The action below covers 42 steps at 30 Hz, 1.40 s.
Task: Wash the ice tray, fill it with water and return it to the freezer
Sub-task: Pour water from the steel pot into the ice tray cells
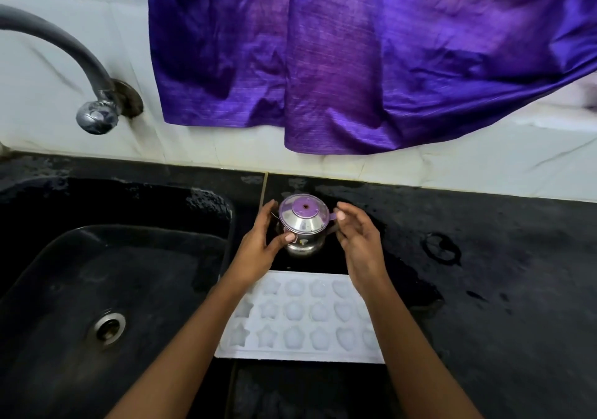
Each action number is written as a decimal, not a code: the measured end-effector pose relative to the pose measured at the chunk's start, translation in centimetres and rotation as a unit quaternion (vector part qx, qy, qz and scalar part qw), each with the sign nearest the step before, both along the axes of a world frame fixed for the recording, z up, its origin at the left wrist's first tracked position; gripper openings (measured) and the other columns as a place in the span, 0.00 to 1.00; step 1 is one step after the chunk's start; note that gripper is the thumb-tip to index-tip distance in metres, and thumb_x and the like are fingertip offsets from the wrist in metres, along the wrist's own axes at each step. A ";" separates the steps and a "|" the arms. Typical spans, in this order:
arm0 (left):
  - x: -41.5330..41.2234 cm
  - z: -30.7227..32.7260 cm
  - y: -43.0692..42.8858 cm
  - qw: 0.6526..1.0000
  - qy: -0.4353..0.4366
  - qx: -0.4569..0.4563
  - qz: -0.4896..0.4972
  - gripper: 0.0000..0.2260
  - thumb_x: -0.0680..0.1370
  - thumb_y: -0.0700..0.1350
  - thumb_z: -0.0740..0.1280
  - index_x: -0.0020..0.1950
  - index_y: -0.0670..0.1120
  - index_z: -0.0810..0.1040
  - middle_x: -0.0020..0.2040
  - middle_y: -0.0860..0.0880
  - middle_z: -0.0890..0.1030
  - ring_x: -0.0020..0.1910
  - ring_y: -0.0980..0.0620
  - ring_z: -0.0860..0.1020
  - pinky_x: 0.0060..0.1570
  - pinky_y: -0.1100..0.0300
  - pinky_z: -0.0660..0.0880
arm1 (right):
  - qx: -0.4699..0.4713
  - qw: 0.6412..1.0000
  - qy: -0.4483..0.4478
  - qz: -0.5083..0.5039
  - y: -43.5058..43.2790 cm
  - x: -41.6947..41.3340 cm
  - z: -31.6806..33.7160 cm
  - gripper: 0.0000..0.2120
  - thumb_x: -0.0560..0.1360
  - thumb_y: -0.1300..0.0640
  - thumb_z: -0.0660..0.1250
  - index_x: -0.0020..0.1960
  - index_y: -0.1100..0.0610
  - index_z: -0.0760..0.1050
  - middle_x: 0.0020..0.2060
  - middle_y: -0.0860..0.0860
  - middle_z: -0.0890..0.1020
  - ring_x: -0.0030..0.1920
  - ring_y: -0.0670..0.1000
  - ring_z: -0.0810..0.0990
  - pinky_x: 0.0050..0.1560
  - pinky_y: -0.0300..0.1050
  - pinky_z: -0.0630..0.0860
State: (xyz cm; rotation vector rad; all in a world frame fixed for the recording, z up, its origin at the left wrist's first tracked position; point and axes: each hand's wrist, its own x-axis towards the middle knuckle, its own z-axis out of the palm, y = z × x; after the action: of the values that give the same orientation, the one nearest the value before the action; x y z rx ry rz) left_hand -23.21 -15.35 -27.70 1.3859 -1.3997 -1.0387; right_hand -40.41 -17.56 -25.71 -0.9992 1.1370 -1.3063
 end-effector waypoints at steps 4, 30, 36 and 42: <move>0.6 0.1 2.7 0.983 -0.171 -0.060 0.007 0.42 0.72 0.64 0.64 0.77 0.48 0.49 0.75 0.56 0.53 0.75 0.58 0.48 0.70 0.62 0.41 | -0.014 0.991 0.135 -0.018 1.5 -1.5 1.1 0.17 0.77 0.56 0.64 0.66 0.55 0.71 0.63 0.50 0.76 0.63 0.47 0.73 0.61 0.39 0.68; 3.4 -2.6 13.5 0.916 -0.399 0.035 -0.022 0.61 0.53 0.83 0.50 0.76 0.51 0.37 0.78 0.53 0.43 0.70 0.58 0.29 0.64 0.57 0.22 | 0.000 0.757 0.639 0.133 12.4 -7.2 -4.2 0.69 0.41 0.15 0.47 0.75 0.45 0.33 0.77 0.49 0.44 0.76 0.50 0.40 0.71 0.60 0.34; 3.5 -2.8 13.6 0.933 -0.359 0.007 -0.030 0.62 0.53 0.84 0.50 0.77 0.48 0.40 0.77 0.54 0.45 0.70 0.59 0.30 0.60 0.67 0.21 | -0.022 0.793 0.596 0.124 12.4 -6.9 -3.9 0.67 0.46 0.21 0.57 0.76 0.49 0.40 0.77 0.47 0.49 0.76 0.47 0.40 0.70 0.54 0.29; 3.3 -2.6 14.7 0.949 -0.316 -0.011 -0.007 0.56 0.54 0.82 0.53 0.73 0.55 0.38 0.74 0.60 0.43 0.72 0.59 0.32 0.63 0.68 0.24 | -0.034 0.800 0.587 0.114 12.6 -6.6 -3.3 0.68 0.45 0.21 0.58 0.77 0.51 0.42 0.77 0.46 0.48 0.76 0.45 0.39 0.70 0.52 0.28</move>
State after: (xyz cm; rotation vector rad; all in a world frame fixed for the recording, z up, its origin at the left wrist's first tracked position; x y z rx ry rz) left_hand -19.87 -0.65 -30.35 1.7846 -1.8655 -0.5948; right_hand -47.05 -4.94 -28.96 -2.0465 1.7723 -0.4121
